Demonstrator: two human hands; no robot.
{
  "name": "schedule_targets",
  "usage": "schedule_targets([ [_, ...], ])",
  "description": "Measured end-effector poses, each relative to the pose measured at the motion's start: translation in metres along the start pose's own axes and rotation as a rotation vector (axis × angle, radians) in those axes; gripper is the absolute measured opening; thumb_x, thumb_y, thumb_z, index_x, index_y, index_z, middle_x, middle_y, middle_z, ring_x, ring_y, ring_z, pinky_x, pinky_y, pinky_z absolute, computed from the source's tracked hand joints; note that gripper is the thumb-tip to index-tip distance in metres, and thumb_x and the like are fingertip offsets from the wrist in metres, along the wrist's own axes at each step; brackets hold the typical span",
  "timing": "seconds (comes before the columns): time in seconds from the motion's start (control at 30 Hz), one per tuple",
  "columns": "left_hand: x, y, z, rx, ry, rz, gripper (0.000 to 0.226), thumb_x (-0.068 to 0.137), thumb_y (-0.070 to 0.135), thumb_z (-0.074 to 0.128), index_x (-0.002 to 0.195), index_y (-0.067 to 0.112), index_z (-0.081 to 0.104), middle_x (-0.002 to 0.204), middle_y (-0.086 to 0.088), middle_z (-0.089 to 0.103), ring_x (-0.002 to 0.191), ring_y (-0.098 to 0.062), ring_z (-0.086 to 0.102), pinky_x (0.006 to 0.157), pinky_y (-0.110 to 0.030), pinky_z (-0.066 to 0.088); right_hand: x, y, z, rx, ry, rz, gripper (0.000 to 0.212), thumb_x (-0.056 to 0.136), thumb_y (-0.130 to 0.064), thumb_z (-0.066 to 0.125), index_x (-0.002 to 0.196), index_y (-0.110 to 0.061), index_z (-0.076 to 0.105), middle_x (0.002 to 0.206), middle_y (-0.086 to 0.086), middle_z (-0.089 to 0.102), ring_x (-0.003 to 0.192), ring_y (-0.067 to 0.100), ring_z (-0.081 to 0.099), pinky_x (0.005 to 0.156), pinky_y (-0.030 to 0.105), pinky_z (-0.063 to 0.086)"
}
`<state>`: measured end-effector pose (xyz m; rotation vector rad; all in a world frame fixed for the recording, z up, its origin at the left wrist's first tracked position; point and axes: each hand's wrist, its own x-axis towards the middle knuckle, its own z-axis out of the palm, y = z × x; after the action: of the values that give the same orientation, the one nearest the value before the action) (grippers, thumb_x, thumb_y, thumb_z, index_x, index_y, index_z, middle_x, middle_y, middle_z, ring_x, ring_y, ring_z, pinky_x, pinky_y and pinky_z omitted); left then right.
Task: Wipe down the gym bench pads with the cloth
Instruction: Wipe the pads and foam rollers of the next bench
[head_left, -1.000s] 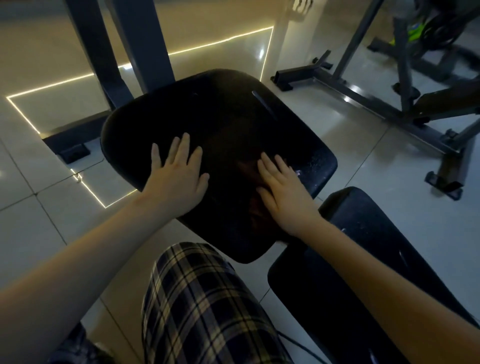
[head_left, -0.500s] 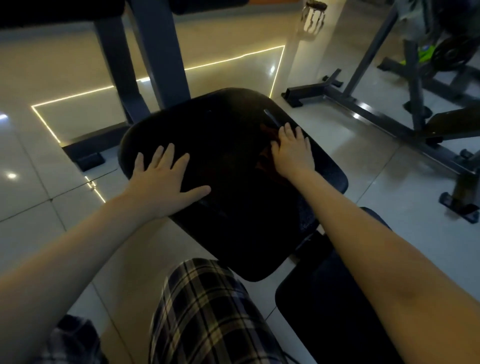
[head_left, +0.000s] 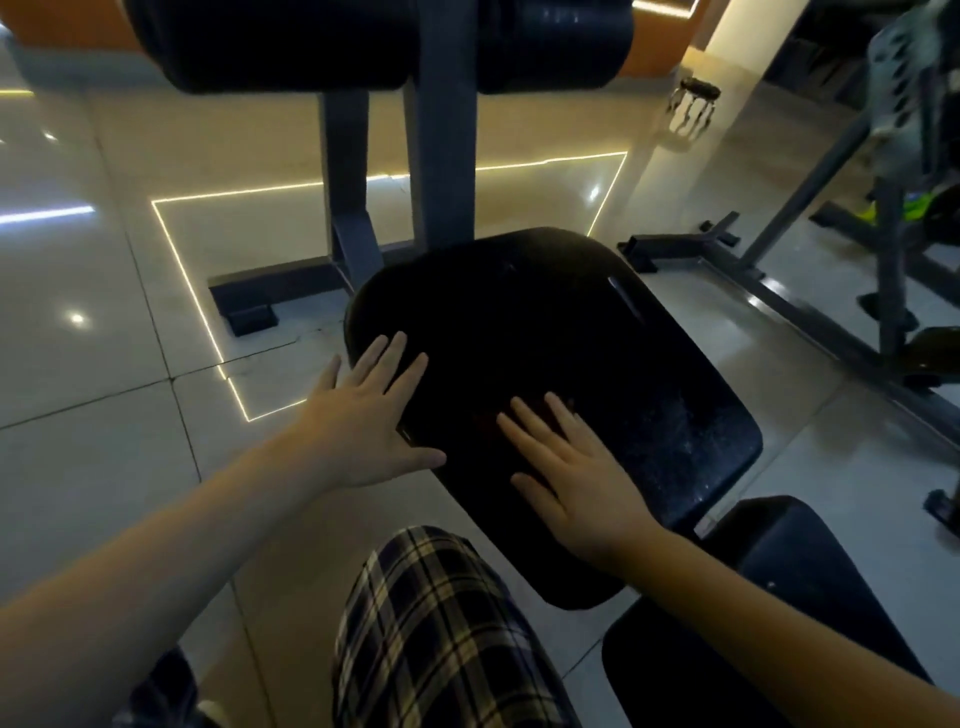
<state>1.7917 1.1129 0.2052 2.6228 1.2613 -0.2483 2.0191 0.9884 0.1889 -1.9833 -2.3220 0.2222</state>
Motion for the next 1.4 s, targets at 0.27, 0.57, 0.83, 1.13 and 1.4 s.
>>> schedule_targets([
  [0.27,0.009,-0.015,0.007,-0.042,0.090,0.002,0.117,0.076,0.085,0.040,0.156,0.019,-0.015,0.161,0.001,-0.028,0.147,-0.013,-0.025,0.122,-0.046,-0.012,0.111,-0.041,0.004,-0.039,0.143,0.123,0.058,0.101,-0.045,0.014,0.154,-0.022,0.022,0.161,-0.004,0.021,0.150,0.025,0.004,0.122,0.043,0.013],
  [0.57,0.021,-0.025,0.002,-0.160,0.099,-0.068,0.148,0.055,0.088,0.057,0.152,0.007,-0.021,0.157,-0.016,-0.033,0.145,-0.028,-0.030,0.119,-0.041,-0.014,0.124,-0.046,0.001,0.001,0.094,0.108,0.056,0.103,-0.042,0.015,0.155,-0.021,0.016,0.162,-0.004,0.015,0.151,0.021,0.000,0.122,0.042,0.008],
  [0.83,0.020,-0.031,0.000,-0.154,0.030,0.054,0.154,0.049,0.093,0.051,0.148,0.007,-0.030,0.150,-0.010,-0.043,0.140,-0.026,-0.039,0.120,-0.036,-0.014,0.006,-0.013,0.011,-0.068,0.049,-0.197,0.054,0.104,-0.047,0.014,0.152,-0.024,0.022,0.158,-0.006,0.028,0.148,0.022,0.012,0.116,0.046,0.017],
  [1.13,0.022,-0.026,0.005,-0.247,0.140,0.032,0.146,0.063,0.071,0.075,0.153,0.003,-0.018,0.159,-0.012,-0.029,0.145,-0.024,-0.031,0.119,-0.031,-0.012,0.120,-0.058,0.006,-0.023,0.103,0.016,0.056,0.103,-0.041,0.018,0.154,-0.019,0.021,0.161,-0.004,0.019,0.151,0.021,0.004,0.122,0.039,0.010],
  [1.4,0.019,-0.026,0.007,-0.245,0.268,-0.098,0.148,0.058,0.074,0.075,0.155,0.009,-0.015,0.162,-0.014,-0.022,0.149,-0.027,-0.021,0.122,-0.043,-0.011,0.081,-0.061,0.009,0.014,0.079,-0.016,0.055,0.104,-0.037,0.027,0.154,-0.017,0.021,0.162,-0.002,0.018,0.151,0.023,0.004,0.123,0.040,0.009],
])
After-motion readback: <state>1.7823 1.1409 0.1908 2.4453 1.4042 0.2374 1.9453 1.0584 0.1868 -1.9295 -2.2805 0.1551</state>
